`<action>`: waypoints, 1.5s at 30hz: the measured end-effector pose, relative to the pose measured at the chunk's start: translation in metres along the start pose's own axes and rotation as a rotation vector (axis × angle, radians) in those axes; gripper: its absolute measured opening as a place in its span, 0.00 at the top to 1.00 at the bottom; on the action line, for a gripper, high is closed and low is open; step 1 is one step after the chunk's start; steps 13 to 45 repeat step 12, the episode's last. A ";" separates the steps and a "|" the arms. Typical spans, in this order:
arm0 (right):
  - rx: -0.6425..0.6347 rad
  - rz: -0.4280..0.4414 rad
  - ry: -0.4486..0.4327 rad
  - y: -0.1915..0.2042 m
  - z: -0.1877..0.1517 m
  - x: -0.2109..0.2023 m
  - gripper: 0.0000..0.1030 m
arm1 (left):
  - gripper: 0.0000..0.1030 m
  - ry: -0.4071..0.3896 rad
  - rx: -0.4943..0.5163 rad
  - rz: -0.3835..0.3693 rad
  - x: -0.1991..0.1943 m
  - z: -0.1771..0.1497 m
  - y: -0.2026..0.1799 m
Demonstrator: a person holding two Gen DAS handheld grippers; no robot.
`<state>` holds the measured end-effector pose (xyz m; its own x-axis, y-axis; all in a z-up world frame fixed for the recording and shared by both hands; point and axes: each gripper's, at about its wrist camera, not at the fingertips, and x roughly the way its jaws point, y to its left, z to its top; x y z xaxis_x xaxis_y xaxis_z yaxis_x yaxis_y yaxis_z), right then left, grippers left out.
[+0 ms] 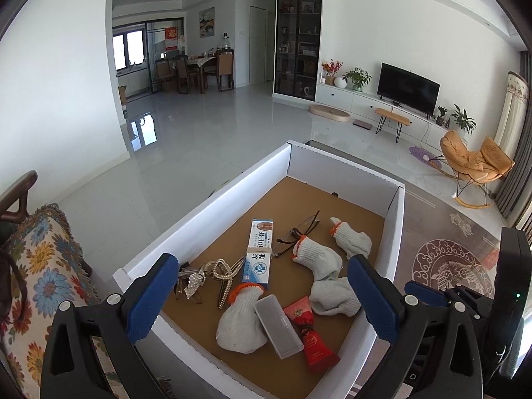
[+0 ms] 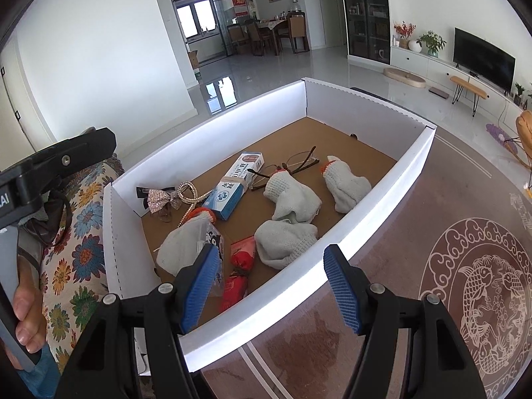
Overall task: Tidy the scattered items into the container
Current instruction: 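Lower the clip and clear box into the cardboard box and open both grippers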
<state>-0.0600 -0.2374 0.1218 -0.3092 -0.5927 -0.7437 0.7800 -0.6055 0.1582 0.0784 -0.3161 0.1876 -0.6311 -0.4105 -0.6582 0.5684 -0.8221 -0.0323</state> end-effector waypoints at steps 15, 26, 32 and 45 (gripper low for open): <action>-0.040 -0.043 -0.005 0.006 0.028 0.006 0.35 | 0.00 0.102 -0.183 -0.080 0.020 -0.005 0.014; -0.040 -0.043 -0.005 0.006 0.028 0.006 0.35 | 0.00 0.102 -0.183 -0.080 0.020 -0.005 0.014; -0.040 -0.043 -0.005 0.006 0.028 0.006 0.35 | 0.00 0.102 -0.183 -0.080 0.020 -0.005 0.014; -0.040 -0.043 -0.005 0.006 0.028 0.006 0.35 | 0.00 0.102 -0.183 -0.080 0.020 -0.005 0.014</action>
